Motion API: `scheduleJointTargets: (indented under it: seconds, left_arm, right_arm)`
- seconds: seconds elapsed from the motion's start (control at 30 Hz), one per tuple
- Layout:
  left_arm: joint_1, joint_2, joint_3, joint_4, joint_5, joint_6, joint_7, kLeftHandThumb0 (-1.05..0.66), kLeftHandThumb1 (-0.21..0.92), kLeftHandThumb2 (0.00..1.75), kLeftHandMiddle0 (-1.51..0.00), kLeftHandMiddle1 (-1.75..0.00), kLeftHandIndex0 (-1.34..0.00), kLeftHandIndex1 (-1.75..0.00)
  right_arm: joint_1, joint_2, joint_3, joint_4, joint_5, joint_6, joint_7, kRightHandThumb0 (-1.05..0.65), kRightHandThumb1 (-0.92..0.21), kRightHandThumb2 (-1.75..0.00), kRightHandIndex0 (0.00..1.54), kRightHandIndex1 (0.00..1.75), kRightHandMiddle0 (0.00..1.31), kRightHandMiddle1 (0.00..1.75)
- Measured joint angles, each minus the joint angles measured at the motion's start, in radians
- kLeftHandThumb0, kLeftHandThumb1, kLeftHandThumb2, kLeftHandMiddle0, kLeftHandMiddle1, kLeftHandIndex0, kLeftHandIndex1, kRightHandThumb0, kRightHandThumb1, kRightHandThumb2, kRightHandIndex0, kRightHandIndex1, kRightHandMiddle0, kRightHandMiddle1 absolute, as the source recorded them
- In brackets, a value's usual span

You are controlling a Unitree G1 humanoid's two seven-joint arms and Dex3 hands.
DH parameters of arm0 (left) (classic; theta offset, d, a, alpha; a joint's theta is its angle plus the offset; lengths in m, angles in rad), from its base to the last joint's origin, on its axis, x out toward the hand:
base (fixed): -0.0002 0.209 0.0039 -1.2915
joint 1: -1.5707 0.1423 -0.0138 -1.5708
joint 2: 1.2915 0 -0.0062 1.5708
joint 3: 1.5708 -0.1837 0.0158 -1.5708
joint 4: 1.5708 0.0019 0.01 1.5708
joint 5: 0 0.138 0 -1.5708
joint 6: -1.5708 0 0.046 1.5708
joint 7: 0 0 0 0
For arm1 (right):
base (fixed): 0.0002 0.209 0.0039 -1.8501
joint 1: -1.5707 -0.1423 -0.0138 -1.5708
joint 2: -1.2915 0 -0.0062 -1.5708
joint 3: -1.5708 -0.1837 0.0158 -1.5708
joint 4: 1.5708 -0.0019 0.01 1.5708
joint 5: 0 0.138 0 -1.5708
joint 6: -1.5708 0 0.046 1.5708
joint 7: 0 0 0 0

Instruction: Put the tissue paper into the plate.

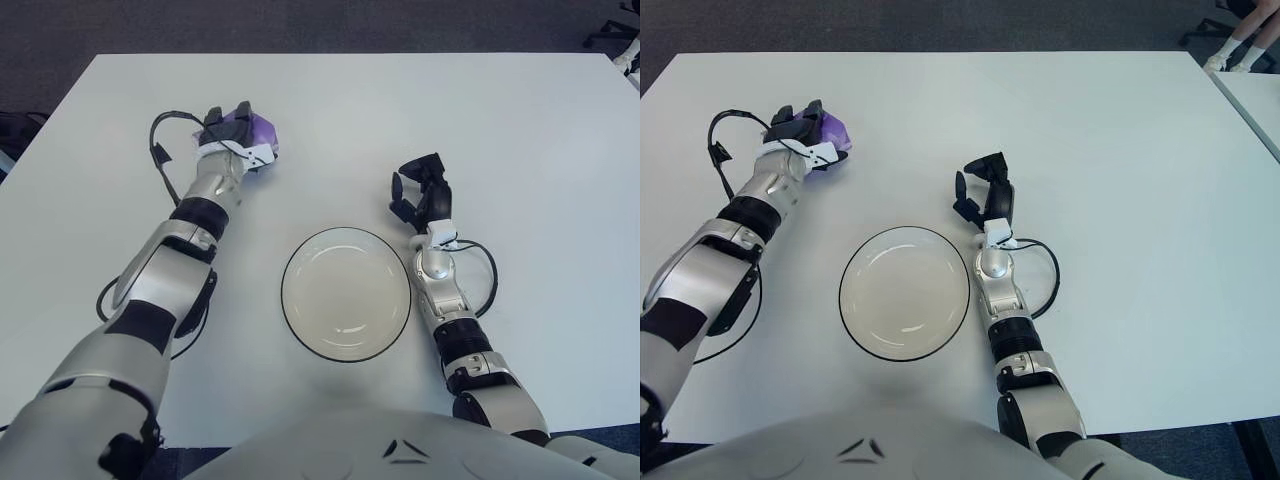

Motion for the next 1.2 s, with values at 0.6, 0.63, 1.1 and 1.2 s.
scheduleJointTargets:
  seconds: [0.6,0.63,1.1,1.2]
  left_arm:
    - [0.046,-0.039,0.051,0.106,-0.062,-0.136,0.427,-0.14,0.17,1.40,-0.58,-1.67,-0.46,-1.73]
    - [0.045,-0.041,0.052,0.109,-0.065,-0.139,0.438,-0.09,0.15,1.44,-0.65,-1.66,-0.50,-1.74]
    - [0.037,-0.063,0.079,0.137,-0.114,-0.177,0.533,0.00,-0.03,1.66,-0.92,-1.60,-0.64,-1.75]
    - [0.037,-0.066,0.093,0.139,-0.125,-0.183,0.541,0.00,-0.03,1.67,-0.92,-1.60,-0.64,-1.75]
  right_arm:
    - [-0.003,0.000,-0.001,0.002,0.001,-0.007,0.002,-0.39,-0.64,-0.92,0.61,1.36,0.37,1.75]
    - [-0.004,0.000,-0.001,0.003,0.001,-0.008,0.002,-0.39,-0.65,-0.90,0.61,1.36,0.36,1.75]
    - [-0.008,0.001,-0.008,0.011,0.005,-0.019,0.020,-0.38,-0.67,-0.87,0.60,1.36,0.34,1.75]
    - [-0.011,0.001,-0.010,0.015,0.006,-0.021,0.020,-0.39,-0.66,-0.88,0.61,1.36,0.35,1.75]
